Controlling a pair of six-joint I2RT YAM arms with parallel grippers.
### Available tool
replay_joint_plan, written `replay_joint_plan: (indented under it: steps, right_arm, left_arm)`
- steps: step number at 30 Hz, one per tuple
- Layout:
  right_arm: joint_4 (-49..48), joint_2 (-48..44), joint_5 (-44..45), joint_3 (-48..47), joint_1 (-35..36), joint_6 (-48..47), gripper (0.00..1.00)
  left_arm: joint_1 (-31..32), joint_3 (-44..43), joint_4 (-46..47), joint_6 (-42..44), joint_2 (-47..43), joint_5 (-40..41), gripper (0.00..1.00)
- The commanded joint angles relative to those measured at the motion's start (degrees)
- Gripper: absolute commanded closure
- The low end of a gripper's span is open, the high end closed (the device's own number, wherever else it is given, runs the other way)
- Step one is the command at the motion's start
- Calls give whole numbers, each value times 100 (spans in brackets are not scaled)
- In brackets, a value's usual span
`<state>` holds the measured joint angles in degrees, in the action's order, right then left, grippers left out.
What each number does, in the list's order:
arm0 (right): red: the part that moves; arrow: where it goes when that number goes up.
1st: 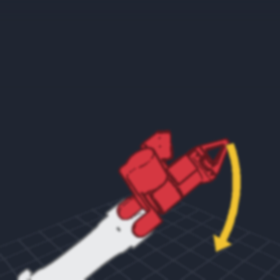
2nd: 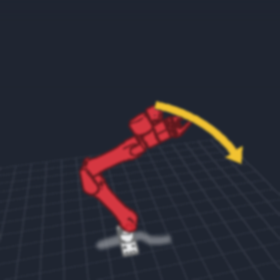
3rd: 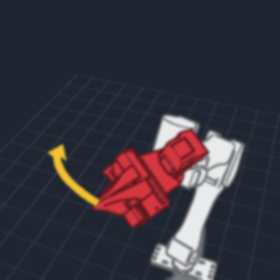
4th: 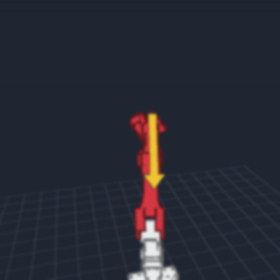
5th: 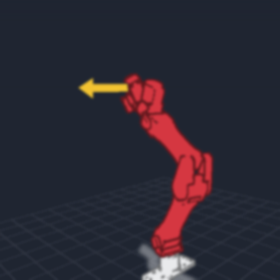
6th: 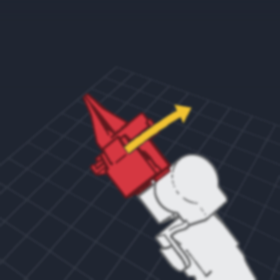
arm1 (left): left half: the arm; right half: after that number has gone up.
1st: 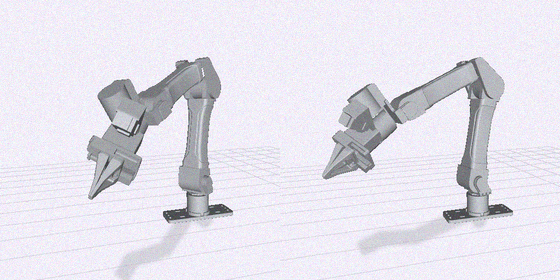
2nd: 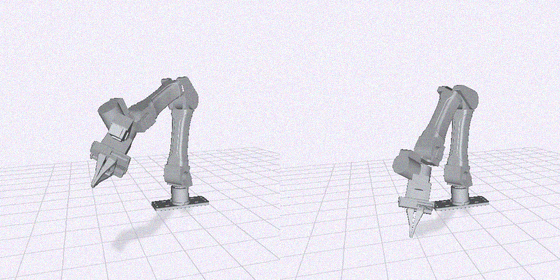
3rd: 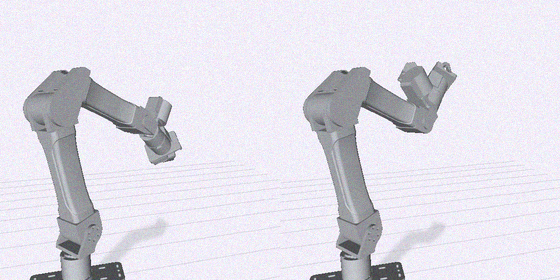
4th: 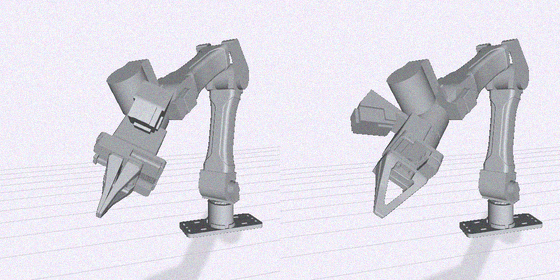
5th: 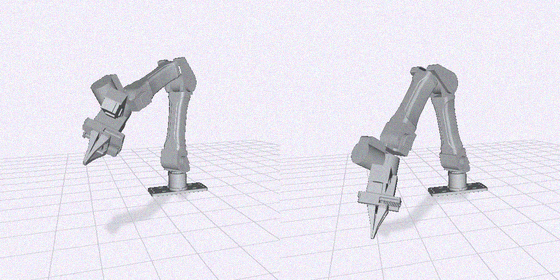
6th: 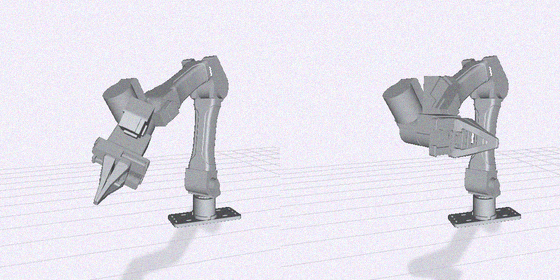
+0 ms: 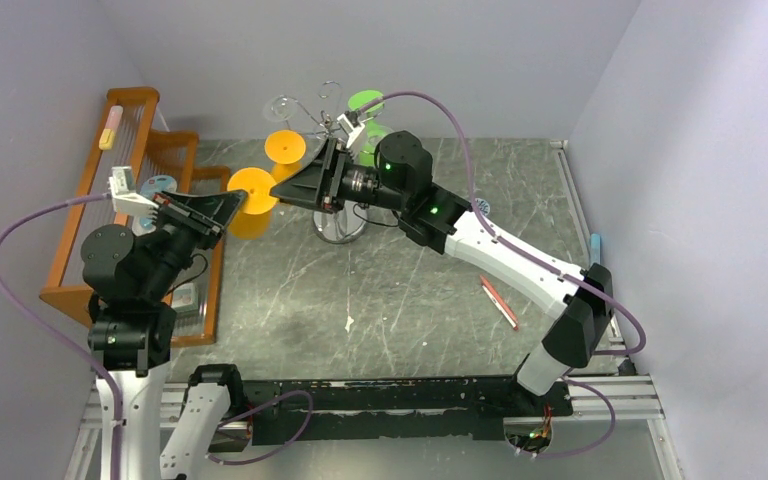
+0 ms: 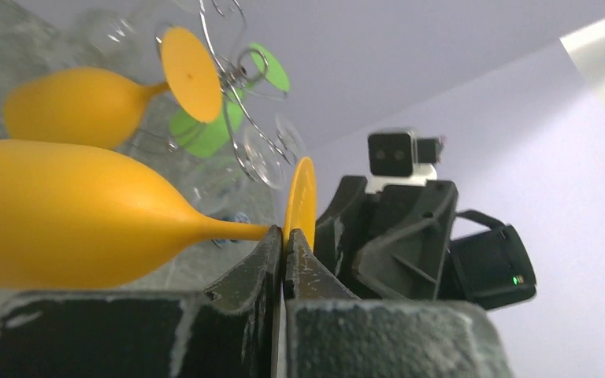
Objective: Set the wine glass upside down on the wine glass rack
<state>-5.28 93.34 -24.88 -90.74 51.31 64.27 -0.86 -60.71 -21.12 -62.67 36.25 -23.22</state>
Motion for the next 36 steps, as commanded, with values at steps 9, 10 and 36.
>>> replay_joint_plan:
  steps: [9, 10, 36]
  right_arm:
    - [-331, -736, 184, 419, -91, -602, 30]
    - [-287, -836, 263, 452, -94, -727, 30]
    - [-31, -2748, 1558, 1430, -95, -2606, 32]
  left_arm:
    - [-4, -1047, -538, 1236, 697, 1891, 95]
    - [-6, -1116, -435, 1289, 843, 1844, 95]
    - [53, -3760, 3564, 2061, 5336, -367, 95]
